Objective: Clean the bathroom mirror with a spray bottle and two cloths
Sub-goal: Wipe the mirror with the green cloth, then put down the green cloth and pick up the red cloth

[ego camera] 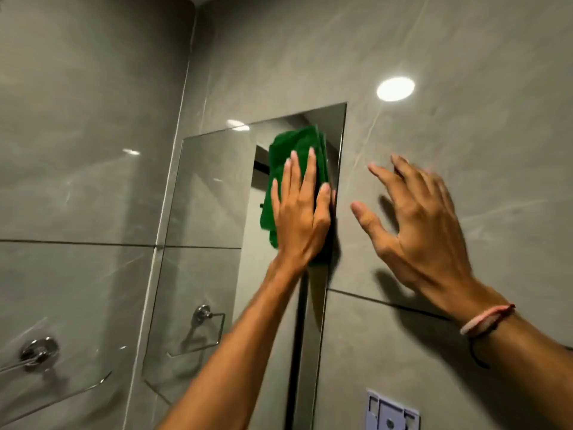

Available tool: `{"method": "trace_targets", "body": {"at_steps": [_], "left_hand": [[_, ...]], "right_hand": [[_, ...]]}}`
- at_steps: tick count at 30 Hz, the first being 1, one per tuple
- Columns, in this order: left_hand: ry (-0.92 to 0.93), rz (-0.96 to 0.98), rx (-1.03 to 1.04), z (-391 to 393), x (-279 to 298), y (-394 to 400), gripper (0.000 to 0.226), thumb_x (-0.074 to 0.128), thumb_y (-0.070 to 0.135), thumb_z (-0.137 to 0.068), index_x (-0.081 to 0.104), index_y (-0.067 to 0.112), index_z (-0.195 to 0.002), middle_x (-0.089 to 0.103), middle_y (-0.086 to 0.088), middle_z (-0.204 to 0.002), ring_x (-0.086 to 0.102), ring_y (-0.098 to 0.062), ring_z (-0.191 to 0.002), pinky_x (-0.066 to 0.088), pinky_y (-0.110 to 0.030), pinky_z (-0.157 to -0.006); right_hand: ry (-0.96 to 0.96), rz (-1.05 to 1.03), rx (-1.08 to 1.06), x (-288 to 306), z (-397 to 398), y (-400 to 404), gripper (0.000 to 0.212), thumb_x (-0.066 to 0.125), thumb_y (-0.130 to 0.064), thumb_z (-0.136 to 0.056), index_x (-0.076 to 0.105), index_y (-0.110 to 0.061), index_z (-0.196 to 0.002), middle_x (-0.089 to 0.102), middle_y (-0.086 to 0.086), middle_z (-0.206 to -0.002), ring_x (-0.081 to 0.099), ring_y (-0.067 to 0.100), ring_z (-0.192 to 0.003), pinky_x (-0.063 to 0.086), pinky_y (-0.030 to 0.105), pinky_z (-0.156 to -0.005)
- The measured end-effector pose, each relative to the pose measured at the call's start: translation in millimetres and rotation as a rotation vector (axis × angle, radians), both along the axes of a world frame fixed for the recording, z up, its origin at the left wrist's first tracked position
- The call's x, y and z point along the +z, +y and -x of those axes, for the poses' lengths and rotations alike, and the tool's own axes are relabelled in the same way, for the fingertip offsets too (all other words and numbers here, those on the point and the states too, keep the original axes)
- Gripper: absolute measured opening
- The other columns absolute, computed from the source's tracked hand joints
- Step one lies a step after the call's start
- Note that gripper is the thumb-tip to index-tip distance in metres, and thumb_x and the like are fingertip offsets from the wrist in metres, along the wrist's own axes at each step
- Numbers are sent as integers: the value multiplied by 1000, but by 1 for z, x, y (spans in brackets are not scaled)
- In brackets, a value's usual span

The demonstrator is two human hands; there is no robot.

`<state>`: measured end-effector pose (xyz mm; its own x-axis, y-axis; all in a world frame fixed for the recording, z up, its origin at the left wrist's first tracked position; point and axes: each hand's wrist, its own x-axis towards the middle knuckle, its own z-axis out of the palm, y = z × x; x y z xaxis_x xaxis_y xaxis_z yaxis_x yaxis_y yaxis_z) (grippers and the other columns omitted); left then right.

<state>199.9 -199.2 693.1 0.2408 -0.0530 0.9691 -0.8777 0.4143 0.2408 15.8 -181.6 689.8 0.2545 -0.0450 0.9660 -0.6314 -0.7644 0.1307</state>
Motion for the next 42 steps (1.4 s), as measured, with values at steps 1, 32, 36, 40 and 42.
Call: {"method": "trace_targets", "body": {"at_steps": [1, 32, 36, 40, 42], "left_hand": [[-52, 21, -28, 7, 33, 3, 70, 44, 36, -97, 14, 25, -160, 15, -4, -171, 9, -18, -158, 3, -55, -128], [799, -1151, -1474, 191, -361, 121, 37, 80, -8, -65, 74, 20, -87, 80, -8, -89, 77, -19, -78, 64, -27, -68], [1002, -1248, -1247, 203, -438, 132, 24, 81, 8, -60, 78, 14, -84, 82, -4, -76, 76, -12, -66, 61, -21, -60], [1006, -1421, -1010, 211, -525, 146, 18, 84, 4, -67, 81, 12, -83, 82, -9, -79, 76, -18, -73, 62, -23, -66], [1003, -1557, -931, 214, -572, 155, 19, 81, -1, -74, 79, 2, -93, 80, -21, -94, 75, -25, -81, 63, -26, -71]], "right_hand": [[-88, -53, 174, 2, 4, 5, 66, 45, -61, -95, 49, -27, -152, 47, 7, -161, 46, 23, -148, 37, 40, -124], [-1179, -1182, 414, -343, 268, 160, 54, 84, -13, -60, 74, -10, -113, 85, 6, -99, 81, 16, -83, 62, 23, -59], [-1118, -1458, 289, -433, 302, 172, 23, 81, -11, -61, 86, -14, -84, 85, 7, -87, 82, 20, -77, 66, 29, -63], [-1038, -1723, 141, -521, 320, 185, 35, 85, -11, -65, 82, -8, -100, 85, 10, -99, 82, 26, -90, 67, 33, -76], [-1035, -1839, 46, -567, 323, 190, 37, 81, 6, -76, 76, -4, -111, 86, 3, -94, 82, 20, -87, 67, 28, -70]]}}
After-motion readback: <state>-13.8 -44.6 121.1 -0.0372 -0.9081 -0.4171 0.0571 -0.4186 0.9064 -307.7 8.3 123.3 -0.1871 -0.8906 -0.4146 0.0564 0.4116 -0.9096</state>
